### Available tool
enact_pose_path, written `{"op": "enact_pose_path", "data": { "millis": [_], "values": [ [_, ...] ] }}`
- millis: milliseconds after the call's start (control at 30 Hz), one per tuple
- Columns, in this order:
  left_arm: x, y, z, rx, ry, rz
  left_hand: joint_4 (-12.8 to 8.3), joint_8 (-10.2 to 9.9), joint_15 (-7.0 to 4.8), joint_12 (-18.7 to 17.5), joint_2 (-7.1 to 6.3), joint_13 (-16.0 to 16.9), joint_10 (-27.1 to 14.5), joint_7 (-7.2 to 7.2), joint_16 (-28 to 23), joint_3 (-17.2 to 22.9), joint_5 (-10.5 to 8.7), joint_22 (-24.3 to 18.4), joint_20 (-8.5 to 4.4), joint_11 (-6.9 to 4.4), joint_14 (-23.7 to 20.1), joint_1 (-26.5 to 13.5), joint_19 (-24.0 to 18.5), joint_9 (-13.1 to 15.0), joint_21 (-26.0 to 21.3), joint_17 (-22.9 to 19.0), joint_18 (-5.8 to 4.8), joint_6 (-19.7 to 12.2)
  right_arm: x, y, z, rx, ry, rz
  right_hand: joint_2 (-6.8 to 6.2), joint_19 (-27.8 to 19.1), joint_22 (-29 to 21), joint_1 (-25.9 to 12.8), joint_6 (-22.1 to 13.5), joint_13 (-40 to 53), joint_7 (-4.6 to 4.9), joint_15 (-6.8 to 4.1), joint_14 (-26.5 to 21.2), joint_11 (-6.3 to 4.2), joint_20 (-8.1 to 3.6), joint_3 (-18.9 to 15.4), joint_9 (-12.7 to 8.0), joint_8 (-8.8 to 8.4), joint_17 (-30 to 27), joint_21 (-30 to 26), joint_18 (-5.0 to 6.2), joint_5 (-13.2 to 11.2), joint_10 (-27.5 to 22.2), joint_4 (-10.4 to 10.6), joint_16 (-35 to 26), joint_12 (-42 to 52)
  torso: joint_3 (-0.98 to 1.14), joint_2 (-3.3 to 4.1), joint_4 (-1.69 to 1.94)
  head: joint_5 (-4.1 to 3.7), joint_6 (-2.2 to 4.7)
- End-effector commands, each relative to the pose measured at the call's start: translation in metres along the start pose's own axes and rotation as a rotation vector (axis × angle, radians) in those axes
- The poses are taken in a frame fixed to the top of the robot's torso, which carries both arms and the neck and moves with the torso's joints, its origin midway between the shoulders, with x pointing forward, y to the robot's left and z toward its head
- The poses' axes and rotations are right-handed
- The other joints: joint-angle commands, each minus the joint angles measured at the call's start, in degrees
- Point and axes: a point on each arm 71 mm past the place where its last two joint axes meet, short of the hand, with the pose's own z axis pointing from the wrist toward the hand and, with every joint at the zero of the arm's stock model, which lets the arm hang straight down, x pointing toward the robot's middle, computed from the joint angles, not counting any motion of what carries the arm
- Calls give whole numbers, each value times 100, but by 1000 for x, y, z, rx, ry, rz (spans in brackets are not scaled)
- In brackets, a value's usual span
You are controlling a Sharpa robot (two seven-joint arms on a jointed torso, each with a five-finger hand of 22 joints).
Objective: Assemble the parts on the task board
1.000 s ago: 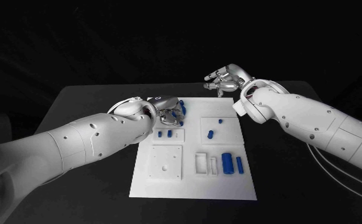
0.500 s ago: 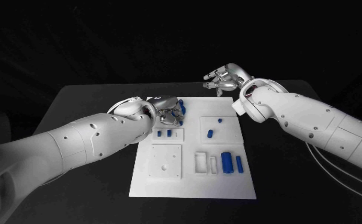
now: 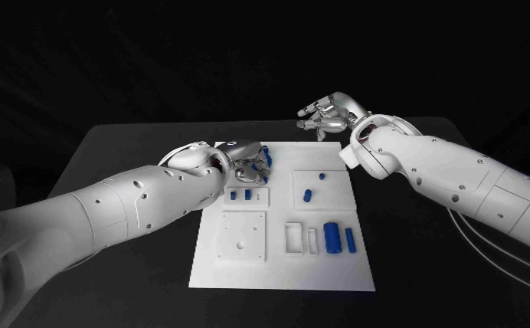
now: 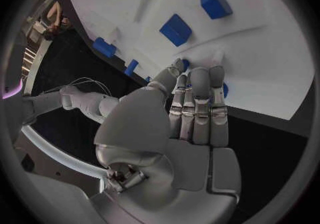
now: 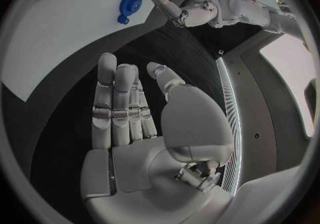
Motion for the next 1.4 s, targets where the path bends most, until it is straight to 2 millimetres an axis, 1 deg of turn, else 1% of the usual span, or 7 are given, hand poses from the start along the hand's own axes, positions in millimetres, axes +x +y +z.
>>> {"op": "enact_pose_path", "data": {
  "millis": [33, 333, 533, 1167, 1267, 1333, 1400],
  "values": [
    [12, -3, 1, 0, 65, -11, -5, -15, 3, -18, 26, -2, 20, 8, 29, 30, -27, 113, 6, 2, 55, -15, -32, -5, 21, 2, 103, -24, 1, 2, 0, -13, 2, 1, -32, 185, 6, 18, -19, -2, 4, 9, 68, 4, -10, 1, 4, 17, 8, 28, 34, 30, 45, 9, 17, -18, 0, 4, 1, -6, -7],
    [17, -2, 2, -16, 82, -13, 1, -15, 12, -16, 23, -1, -11, 14, 53, 32, -37, 108, 12, 11, 54, -29, -27, -7, 28, 1, 107, -62, 1, 3, 0, -17, 2, 1, -32, 185, 6, 18, -19, -2, 4, 9, 68, 4, -10, 1, 4, 17, 8, 28, 34, 30, 45, 9, 17, -18, 8, 6, -5, -23, -12],
    [21, -1, 3, -29, 102, -11, 8, -13, 10, -16, 40, -1, 1, 18, 90, 45, -34, 110, 13, 9, 71, -26, -8, -5, 47, 3, 119, -49, 1, 4, 0, -18, 2, 2, -30, 178, 2, 22, -21, 14, 5, 9, 67, 4, -10, -2, 3, 16, 7, 33, 33, 42, 36, 7, 12, -6, 0, 0, 6, -34, -29],
    [22, 4, 1, -49, 98, 3, -17, -13, 16, -15, 33, -1, -37, 30, 152, 69, -9, 112, 13, 25, 101, 15, 10, -6, 115, -6, 148, -72, 1, 4, 0, -19, 1, 1, -30, 178, 2, 22, -21, 14, 5, 9, 67, 4, -10, -2, 3, 16, 7, 33, 33, 42, 36, 7, 12, -6, -11, -3, 5, -35, -45],
    [21, 4, 1, -44, 81, 4, -39, -7, 0, -11, 68, 1, 117, 18, 183, 116, 60, 127, -2, -9, 165, 92, 35, -1, 186, -2, 180, 22, 1, 4, 0, -19, 1, 1, -30, 178, 2, 22, -21, 14, 5, 9, 67, 4, -10, -2, 3, 16, 7, 33, 33, 42, 36, 7, 12, -6, -10, -3, 5, -29, -39],
    [20, 4, 0, -41, 70, 6, -78, -1, -47, -3, 106, 6, 320, -2, 213, 208, -40, 140, -40, -65, 246, 219, 62, 3, 294, 5, 208, 125, 1, 4, 0, -19, 1, 1, -30, 178, 2, 22, -21, 14, 5, 9, 67, 4, -10, -2, 3, 16, 7, 33, 33, 42, 36, 7, 12, -6, -9, -4, 6, -28, -38],
    [19, 5, 0, -38, 57, 8, -76, -9, -72, -11, 89, 7, 412, -9, 210, 285, -39, 142, -70, -84, 303, 272, 59, 0, 411, 2, 214, 188, 1, 4, 0, -19, 1, 1, -30, 178, 2, 22, -21, 14, 5, 9, 67, 4, -10, -2, 3, 16, 7, 33, 33, 42, 36, 7, 12, -6, -11, -5, 7, -29, -40]
  ]
}}
